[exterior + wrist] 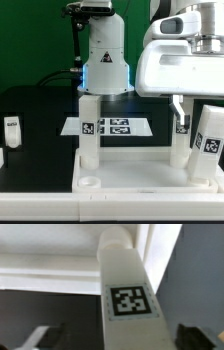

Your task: Assemble desk

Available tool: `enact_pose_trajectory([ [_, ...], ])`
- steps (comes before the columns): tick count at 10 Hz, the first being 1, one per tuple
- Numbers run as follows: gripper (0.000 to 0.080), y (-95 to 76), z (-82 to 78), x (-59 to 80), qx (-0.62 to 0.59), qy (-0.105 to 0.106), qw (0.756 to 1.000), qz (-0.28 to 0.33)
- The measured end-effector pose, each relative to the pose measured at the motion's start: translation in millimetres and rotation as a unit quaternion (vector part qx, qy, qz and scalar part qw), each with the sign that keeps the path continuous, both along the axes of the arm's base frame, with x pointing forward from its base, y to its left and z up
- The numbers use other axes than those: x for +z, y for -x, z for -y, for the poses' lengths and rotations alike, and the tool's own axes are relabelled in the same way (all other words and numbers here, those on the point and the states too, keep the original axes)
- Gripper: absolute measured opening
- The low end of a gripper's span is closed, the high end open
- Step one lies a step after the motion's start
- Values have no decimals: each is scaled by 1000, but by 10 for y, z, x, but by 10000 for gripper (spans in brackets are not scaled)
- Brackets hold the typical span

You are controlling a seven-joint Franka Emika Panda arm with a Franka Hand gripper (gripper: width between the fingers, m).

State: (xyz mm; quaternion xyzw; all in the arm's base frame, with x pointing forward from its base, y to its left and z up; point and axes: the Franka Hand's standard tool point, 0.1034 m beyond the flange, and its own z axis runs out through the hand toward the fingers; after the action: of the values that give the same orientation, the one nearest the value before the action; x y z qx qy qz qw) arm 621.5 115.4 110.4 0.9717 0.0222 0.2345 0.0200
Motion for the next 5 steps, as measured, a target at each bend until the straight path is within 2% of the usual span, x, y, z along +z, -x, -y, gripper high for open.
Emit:
enact_pose_trajectory([
  [1,612,-57,76,92,-15,-9,1000,-5],
  [3,639,-116,18,115,-49,-24,995,-85],
  [5,647,-200,32,151,-66,-25,986,-148],
])
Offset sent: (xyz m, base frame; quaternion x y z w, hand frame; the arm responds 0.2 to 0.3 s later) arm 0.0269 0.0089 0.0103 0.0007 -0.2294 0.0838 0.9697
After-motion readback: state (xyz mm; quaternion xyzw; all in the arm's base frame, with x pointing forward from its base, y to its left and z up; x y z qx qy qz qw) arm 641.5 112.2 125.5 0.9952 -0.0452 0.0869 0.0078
